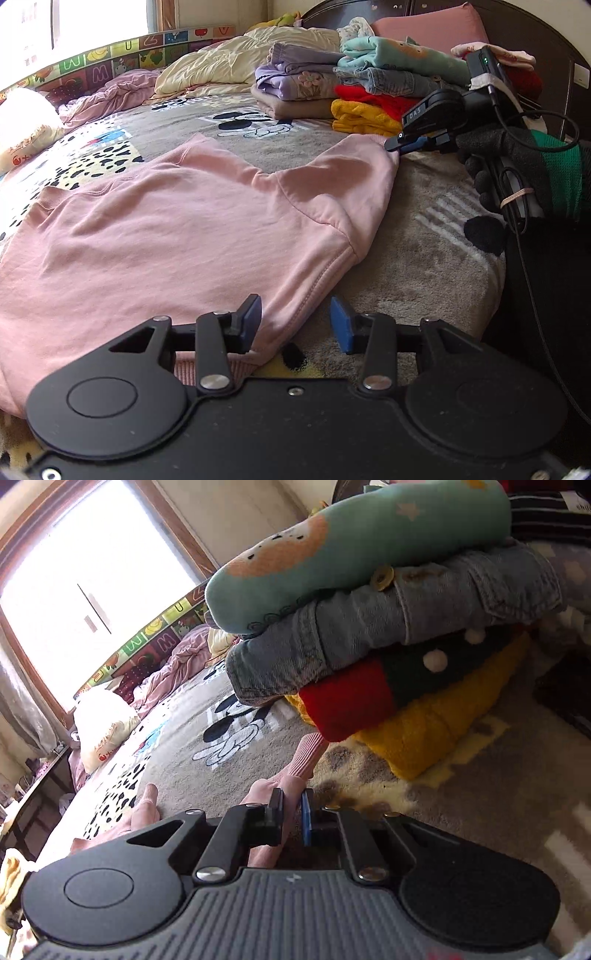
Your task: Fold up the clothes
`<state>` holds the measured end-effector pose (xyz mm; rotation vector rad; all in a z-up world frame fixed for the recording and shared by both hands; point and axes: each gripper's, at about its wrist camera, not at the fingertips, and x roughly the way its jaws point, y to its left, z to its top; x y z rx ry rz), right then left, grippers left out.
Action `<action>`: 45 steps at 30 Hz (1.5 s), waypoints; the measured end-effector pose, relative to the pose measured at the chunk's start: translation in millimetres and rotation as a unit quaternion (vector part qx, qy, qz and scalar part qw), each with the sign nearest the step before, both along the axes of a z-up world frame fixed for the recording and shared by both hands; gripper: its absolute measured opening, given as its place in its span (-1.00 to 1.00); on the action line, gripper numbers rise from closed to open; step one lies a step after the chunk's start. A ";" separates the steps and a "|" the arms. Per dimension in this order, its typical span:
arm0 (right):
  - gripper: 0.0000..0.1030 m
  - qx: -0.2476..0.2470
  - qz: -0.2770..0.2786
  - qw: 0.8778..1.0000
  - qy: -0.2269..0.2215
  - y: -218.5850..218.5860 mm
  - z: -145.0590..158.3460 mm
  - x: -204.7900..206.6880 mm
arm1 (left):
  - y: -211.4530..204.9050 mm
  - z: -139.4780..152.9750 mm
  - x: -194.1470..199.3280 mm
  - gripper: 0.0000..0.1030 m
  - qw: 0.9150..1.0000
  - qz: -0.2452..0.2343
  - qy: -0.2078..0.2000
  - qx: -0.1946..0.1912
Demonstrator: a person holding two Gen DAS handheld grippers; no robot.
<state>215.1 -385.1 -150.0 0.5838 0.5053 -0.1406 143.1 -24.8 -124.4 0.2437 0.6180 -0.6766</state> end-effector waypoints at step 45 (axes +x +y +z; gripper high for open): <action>-0.45 -0.033 0.311 0.945 0.098 156.9 18.2 172.0 | 35.9 2.5 92.6 -0.41 0.974 0.176 0.086 -0.117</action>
